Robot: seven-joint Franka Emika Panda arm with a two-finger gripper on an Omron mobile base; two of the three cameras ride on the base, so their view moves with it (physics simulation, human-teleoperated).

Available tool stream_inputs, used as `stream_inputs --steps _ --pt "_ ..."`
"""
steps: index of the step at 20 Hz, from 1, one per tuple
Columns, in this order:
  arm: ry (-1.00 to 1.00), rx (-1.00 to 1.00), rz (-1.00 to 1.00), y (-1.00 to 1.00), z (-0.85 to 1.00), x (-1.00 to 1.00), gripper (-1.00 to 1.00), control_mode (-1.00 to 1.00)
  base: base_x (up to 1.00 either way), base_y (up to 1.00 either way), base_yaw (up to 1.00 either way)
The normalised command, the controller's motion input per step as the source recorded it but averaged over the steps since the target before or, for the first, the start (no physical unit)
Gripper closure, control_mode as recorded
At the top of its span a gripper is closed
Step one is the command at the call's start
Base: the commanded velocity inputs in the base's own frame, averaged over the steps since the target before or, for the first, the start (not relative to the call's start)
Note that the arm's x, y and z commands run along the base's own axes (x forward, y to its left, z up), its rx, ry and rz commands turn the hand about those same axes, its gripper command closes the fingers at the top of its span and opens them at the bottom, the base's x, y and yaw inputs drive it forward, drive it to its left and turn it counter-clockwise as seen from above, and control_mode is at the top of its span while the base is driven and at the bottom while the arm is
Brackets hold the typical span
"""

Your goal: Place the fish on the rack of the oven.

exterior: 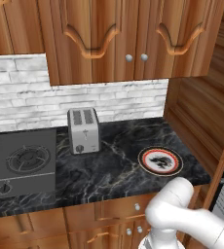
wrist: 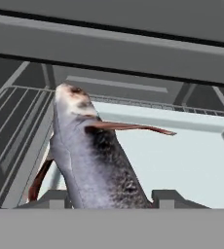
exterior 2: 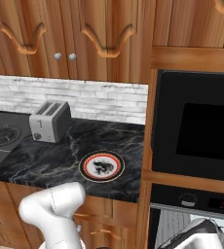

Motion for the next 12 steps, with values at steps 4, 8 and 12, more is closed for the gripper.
stream_inputs --steps 4,8,12 --pt "0.06 0.0 0.02 -0.25 -0.16 0.45 1.0 -1.0 0.0 0.0 0.0" --pt "0.02 -0.01 0.04 -0.31 -0.47 0.23 1.0 -1.0 0.0 0.0 0.0" --pt "0.0 -0.01 0.06 -0.13 -0.29 0.21 1.0 -1.0 0.0 0.0 0.0"
